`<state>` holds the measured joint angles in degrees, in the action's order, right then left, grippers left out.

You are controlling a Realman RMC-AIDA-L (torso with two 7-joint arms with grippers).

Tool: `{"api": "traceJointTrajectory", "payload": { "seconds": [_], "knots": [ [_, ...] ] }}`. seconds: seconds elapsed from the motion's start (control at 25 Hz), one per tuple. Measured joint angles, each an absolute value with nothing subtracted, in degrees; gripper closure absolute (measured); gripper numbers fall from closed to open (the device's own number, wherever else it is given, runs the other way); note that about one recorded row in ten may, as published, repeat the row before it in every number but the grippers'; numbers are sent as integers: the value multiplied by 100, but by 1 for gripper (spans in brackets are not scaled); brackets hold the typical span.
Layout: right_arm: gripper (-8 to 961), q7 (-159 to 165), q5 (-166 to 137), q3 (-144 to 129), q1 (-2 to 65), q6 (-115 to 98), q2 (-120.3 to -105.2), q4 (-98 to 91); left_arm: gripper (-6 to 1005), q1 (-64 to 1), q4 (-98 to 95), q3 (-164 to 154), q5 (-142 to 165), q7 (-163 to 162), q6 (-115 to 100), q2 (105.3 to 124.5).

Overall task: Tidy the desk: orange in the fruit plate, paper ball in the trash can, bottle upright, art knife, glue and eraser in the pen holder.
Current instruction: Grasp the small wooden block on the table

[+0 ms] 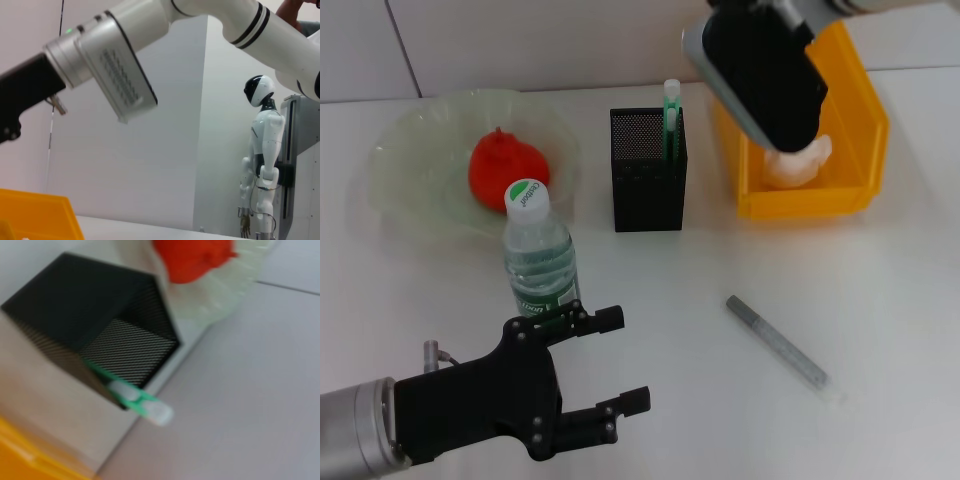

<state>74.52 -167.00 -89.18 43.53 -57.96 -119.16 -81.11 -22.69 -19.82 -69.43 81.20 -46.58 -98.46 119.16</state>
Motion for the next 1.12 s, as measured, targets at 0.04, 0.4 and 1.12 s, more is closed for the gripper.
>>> {"api": "traceJointTrajectory", "payload": {
  "seconds": [0.04,0.4,1.12],
  "knots": [
    [450,7576,-16667,-8827,4344,-5870,-11918,-8243,227,-2269,-1985,-6943,8124,-4657,-9853,11914],
    [403,9274,-14881,-7087,3993,-7026,-11916,-9974,227,-2263,-1994,-6967,8140,-4608,-9988,11899],
    [310,7839,-7640,-4453,878,-9693,-11880,-6563,226,-2055,-2333,-6917,8116,-4623,-10070,11864]
  ]
}}
